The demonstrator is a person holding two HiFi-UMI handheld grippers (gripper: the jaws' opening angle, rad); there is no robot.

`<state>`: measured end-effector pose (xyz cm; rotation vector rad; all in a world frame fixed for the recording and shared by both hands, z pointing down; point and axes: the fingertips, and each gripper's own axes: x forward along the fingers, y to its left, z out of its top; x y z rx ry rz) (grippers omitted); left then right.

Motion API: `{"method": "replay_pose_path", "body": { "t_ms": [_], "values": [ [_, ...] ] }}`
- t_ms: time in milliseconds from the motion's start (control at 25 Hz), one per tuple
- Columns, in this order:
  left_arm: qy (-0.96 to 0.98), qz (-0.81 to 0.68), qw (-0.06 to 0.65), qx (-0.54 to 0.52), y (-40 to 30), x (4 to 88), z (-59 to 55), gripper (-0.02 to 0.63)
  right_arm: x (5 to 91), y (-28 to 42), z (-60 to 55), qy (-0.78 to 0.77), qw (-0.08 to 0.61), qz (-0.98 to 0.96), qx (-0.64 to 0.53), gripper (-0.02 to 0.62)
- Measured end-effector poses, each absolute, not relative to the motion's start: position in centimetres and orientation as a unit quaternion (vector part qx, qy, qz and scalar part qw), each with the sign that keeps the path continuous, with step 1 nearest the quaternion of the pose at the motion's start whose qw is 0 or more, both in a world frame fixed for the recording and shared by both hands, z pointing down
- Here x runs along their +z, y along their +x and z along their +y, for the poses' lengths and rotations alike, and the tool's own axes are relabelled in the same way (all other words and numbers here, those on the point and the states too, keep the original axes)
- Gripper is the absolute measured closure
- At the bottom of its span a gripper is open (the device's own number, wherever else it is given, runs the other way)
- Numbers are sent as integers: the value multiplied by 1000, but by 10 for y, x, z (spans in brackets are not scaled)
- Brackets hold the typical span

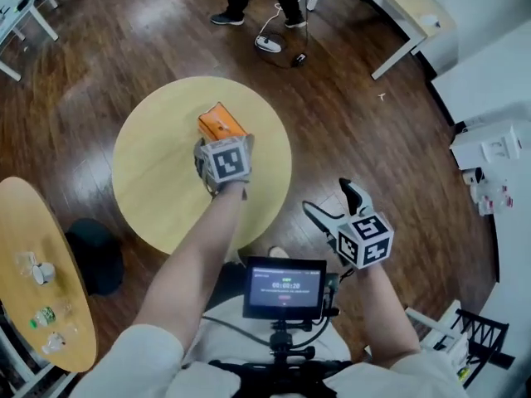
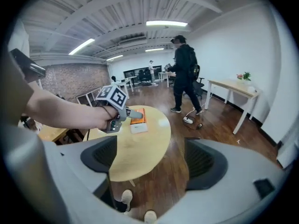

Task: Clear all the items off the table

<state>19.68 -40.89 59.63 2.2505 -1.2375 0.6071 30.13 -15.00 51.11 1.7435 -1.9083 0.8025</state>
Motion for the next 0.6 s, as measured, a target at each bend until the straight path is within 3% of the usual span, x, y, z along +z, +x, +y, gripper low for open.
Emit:
{"method": "replay_pose_path", "body": {
  "t_ms": [280,400,600],
  "values": [
    [757,-526,229,314,207,646,-441,42,521,318,-91,648,199,-658,327,130],
    [762,-503,234,334,213,659,-443,8,518,326,-76,650,203,-656,326,130],
    [804,-431,150,381,195,637,-431,88,518,334,-79,637,203,-671,321,130]
  ]
}}
